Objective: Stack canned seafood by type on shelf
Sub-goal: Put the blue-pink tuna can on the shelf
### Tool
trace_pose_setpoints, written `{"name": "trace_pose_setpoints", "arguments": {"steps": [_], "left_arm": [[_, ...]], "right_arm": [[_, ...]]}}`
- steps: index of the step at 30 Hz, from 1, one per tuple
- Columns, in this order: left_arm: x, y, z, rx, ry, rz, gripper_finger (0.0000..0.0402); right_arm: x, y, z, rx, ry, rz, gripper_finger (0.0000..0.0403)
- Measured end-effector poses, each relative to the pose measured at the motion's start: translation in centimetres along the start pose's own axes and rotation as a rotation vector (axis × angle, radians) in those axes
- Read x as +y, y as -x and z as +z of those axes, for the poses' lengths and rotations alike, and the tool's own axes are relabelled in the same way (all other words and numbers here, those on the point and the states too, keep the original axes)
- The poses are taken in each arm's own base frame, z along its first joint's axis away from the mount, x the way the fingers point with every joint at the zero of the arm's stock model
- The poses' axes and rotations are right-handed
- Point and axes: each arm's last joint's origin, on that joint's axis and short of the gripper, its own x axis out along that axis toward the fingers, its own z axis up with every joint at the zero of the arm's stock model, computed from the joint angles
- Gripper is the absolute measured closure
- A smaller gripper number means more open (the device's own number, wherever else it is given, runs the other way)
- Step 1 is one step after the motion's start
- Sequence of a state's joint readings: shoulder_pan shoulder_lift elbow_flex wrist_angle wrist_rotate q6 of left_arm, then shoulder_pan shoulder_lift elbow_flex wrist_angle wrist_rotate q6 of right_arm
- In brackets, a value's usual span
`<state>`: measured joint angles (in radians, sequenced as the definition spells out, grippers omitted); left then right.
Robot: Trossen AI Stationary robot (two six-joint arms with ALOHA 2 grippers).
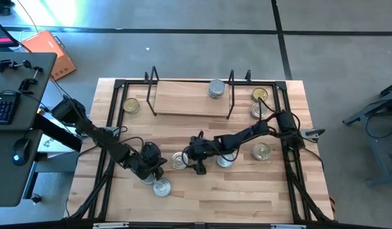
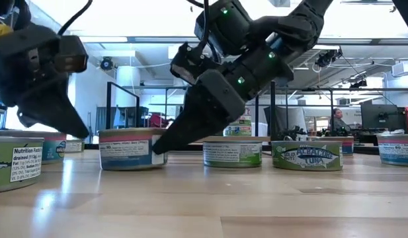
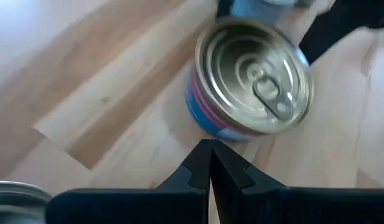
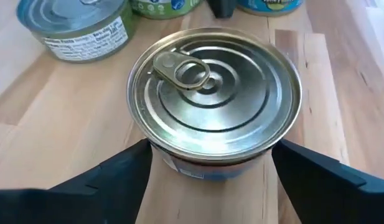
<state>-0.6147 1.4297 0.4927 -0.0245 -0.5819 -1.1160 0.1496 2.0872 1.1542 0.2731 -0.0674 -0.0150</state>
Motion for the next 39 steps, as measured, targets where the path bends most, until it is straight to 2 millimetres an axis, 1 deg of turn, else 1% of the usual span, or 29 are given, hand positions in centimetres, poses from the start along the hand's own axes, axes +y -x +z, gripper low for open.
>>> {"name": "trace_pose_setpoints", "arguments": {"steps": [5, 9, 15, 19, 23, 26, 28, 32, 35, 37, 39], "left_arm": [[-0.2, -1.0, -0.5, -0.008, -0.010, 0.006, 0.0401], [-0.4, -1.7, -0.3, -0.042, -0.019, 0.002, 0.0401], [-0.4, -2.4, 0.4, -0.072, -0.037, -0.016, 0.0402], [-0.2, -2.7, 0.7, -0.075, -0.053, -0.007, 0.0401], [0.0, -2.7, 0.8, -0.093, -0.053, 0.013, 0.0401], [0.0, -2.1, 1.0, -0.093, -0.029, 0.013, 0.0402], [-0.3, -1.4, 1.5, -0.110, -0.016, 0.018, 0.0402], [-0.4, 0.0, 1.8, -0.140, -0.026, 0.030, 0.0401], [-0.4, 0.6, 1.9, -0.187, -0.034, 0.047, 0.0401], [-0.3, 0.8, 1.8, -0.217, -0.050, 0.069, 0.0401], [-0.3, 0.8, 1.8, -0.241, -0.058, 0.079, 0.0401]], "right_arm": [[-0.2, -0.4, -0.4, 0.009, 0.041, 0.021, 0.0029], [-0.2, -0.8, -0.3, -0.043, 0.062, 0.024, 0.0013], [0.0, -1.2, -0.2, -0.107, 0.046, 0.028, 0.0011], [0.0, -1.8, -0.8, -0.113, 0.038, 0.035, 0.0012], [0.0, -2.3, -1.0, -0.133, 0.018, 0.032, 0.0031], [0.2, -2.1, -0.7, -0.146, 0.005, 0.005, 0.0046], [0.4, -1.8, -0.5, -0.151, 0.007, -0.016, 0.0050], [1.0, -0.1, 0.4, -0.138, 0.004, -0.116, 0.0053], [1.2, 2.2, 2.2, -0.137, 0.004, -0.228, 0.0054], [0.6, 4.1, 3.5, -0.144, -0.006, -0.312, 0.0055], [-0.8, 5.9, 4.3, -0.124, -0.024, -0.377, 0.0055]]}}
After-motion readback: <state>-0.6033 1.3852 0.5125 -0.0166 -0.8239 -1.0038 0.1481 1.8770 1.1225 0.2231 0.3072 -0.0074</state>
